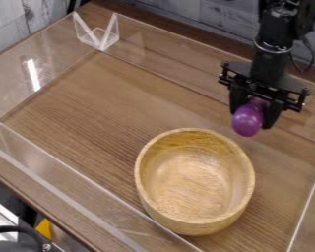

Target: Remove the purple eggplant from inside the brown bowl and put it on the table

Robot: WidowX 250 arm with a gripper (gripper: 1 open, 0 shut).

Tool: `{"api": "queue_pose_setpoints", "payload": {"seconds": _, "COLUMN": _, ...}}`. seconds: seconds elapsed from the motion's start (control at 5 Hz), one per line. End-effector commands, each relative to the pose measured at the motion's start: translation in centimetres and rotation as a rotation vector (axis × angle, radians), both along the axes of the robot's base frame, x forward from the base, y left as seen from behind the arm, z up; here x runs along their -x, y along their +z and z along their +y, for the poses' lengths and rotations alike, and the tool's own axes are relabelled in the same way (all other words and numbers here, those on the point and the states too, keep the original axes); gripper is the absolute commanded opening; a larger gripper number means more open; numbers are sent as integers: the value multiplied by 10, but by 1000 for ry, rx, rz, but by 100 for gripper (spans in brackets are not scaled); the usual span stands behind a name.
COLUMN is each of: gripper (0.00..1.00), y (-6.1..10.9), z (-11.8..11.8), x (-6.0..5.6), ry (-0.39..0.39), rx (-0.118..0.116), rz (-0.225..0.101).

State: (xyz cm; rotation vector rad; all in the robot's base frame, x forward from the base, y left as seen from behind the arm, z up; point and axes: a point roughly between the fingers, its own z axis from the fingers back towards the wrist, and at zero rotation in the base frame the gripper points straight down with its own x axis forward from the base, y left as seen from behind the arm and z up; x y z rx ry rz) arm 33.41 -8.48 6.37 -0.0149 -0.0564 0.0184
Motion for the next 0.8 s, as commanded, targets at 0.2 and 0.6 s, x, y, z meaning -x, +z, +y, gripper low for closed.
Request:
{"api": "queue_pose_setpoints", "payload": {"seconds": 0.2, "gripper": 0, "y": 7, "z": -12, "x": -26, "ry": -14, "rx": 32, "rz": -71}}
{"api": "queue_pose_setpoints", "payload": {"seconds": 0.6, "gripper": 0, "y": 0, "z": -17, "x": -41, "ry": -42, "rx": 32, "rz": -74}}
